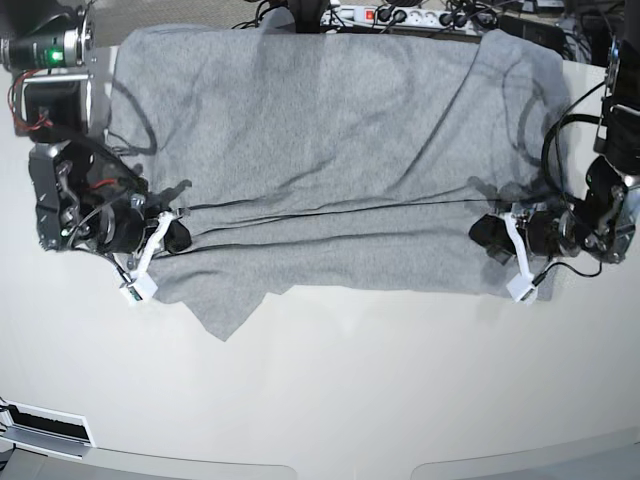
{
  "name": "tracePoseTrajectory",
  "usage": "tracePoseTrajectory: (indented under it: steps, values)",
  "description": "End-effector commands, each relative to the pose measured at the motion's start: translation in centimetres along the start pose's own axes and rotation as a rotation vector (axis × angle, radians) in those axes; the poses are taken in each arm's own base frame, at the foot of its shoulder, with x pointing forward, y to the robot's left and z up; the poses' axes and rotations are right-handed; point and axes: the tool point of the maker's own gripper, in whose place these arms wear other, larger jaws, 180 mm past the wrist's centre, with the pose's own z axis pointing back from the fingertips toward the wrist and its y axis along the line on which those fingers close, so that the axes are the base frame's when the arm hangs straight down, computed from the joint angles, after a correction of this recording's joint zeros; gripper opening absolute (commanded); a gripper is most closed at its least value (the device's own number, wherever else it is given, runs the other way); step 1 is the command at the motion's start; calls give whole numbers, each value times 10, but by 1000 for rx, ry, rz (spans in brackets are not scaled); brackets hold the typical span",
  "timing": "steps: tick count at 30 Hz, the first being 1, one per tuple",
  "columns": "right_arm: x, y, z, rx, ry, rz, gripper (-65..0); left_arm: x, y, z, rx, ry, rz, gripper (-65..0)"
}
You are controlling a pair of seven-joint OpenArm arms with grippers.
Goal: Layout the t-shirt on the table in an organized manner, then fold the t-shirt properly
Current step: 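Grasp the hem edge with both grippers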
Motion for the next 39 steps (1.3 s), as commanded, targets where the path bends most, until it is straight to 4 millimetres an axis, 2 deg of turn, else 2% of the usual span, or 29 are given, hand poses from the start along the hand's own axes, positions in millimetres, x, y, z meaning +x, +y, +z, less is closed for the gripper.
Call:
tracePoseTrajectory:
  steps: [1, 4, 9, 14, 17, 19, 20, 23, 25, 26, 30, 36, 39]
  values:
    - [11, -5, 2, -25, -15, 35, -650, -9, 10, -3, 74, 49, -39, -650]
    - [26, -16, -2, -119, -68, 47, -650, 4, 22, -13, 197, 1, -145, -650]
    - [59, -31, 1, -235, -106, 56, -650, 55, 39, -8, 334, -143, -241, -650]
    - [102, -66, 23, -415, -154, 51, -650, 107, 69, 20, 484, -227, -282, -650]
    - [131, -78, 37, -473, -194, 33, -650, 145, 78, 39, 520, -282, -299, -650]
    - [151, -75, 43, -450, -216, 21, -650, 167, 75, 47, 493, -307, -285, -650]
    - [160, -67, 43, -393, -221, 29, -650, 176, 69, 49, 449, -307, -278, -650]
    - [182, -25, 45, -141, -210, 108, -650, 194, 38, 52, 242, -253, -241, -650]
    - [184, -4, 49, -9, -187, 116, -650, 193, 8, 53, 74, -181, -217, -650]
    - [180, 1, 50, 31, -165, 88, -650, 188, 0, 53, 31, -137, -178, -650]
    - [152, 19, 47, 150, -67, 16, -650, 150, -29, 49, -129, 34, -77, -650]
    - [104, 34, 37, 196, 0, -5, -650, 95, -54, 33, -228, 165, -45, -650]
    - [73, 46, 35, 199, 24, 12, -650, 65, -62, 25, -250, 209, -38, -650]
